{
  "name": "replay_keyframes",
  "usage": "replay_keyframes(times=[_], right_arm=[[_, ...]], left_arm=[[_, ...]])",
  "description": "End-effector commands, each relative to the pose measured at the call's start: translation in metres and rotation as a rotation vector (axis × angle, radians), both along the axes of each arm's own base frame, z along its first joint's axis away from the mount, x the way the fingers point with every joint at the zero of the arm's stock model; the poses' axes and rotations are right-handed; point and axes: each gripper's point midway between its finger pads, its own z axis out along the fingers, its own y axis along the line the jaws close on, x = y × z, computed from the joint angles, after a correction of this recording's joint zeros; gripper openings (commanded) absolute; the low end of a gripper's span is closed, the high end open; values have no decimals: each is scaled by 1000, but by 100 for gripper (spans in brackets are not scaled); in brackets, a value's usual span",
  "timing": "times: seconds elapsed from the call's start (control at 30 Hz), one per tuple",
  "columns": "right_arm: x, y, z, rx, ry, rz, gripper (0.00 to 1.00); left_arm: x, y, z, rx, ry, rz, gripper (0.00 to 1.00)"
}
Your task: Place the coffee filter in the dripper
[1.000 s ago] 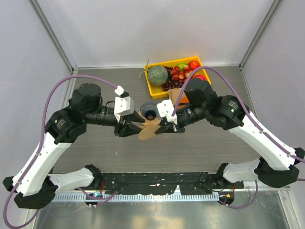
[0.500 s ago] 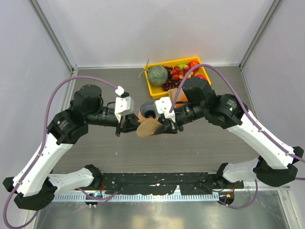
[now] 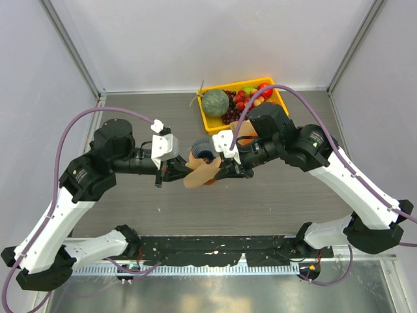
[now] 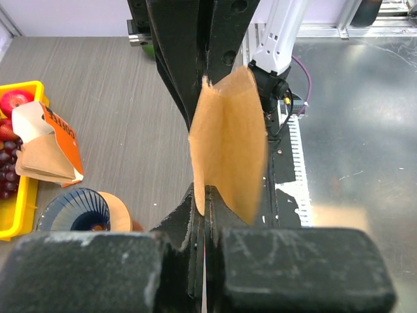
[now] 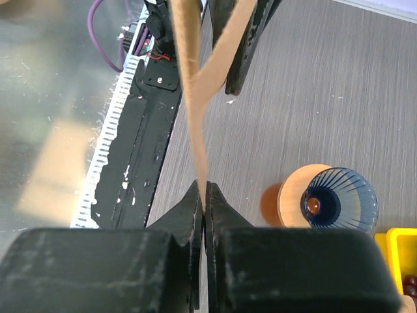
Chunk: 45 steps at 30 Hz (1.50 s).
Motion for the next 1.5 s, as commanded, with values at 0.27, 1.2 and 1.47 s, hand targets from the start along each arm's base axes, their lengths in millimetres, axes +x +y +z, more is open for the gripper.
replay_keyframes(times=[0.27, 1.2, 1.47], right_arm=[[-7, 8, 21, 69, 9, 49, 5], [-5, 14, 24, 77, 75, 56, 5], [-5, 16, 26, 81, 83, 61, 11]], left_arm=[[8, -12, 4, -46, 21, 4, 56], [16, -18, 4, -97, 20, 34, 53], [23, -22, 2, -98, 76, 71, 35]])
